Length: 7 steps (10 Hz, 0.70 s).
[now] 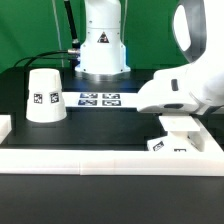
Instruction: Assemble lamp
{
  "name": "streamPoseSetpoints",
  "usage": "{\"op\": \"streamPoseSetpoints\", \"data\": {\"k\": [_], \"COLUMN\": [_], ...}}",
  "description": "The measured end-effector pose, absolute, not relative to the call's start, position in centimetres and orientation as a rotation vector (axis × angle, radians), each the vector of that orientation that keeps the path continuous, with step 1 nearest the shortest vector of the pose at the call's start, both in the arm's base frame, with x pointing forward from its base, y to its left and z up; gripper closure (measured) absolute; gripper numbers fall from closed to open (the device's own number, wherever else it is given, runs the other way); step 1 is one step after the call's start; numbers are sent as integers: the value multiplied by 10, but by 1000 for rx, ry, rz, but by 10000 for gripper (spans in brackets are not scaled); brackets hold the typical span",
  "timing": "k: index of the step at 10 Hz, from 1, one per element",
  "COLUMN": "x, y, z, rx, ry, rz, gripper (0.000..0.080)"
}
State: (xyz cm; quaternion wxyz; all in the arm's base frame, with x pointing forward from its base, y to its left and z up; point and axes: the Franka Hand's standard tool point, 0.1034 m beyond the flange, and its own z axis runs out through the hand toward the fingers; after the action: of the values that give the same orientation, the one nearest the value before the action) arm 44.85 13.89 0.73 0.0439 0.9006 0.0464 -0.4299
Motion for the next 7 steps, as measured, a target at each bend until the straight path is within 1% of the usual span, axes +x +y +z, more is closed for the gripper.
{"op": "streamPoseSetpoints", "data": {"k": [4,5,7], "x": [446,446,447], "y": [134,134,134], "z": [5,5,7], "rx": [2744,2745,2756], "ry": [133,137,187], "rz": [-1324,-1324,-1330], "gripper": [101,224,225]}}
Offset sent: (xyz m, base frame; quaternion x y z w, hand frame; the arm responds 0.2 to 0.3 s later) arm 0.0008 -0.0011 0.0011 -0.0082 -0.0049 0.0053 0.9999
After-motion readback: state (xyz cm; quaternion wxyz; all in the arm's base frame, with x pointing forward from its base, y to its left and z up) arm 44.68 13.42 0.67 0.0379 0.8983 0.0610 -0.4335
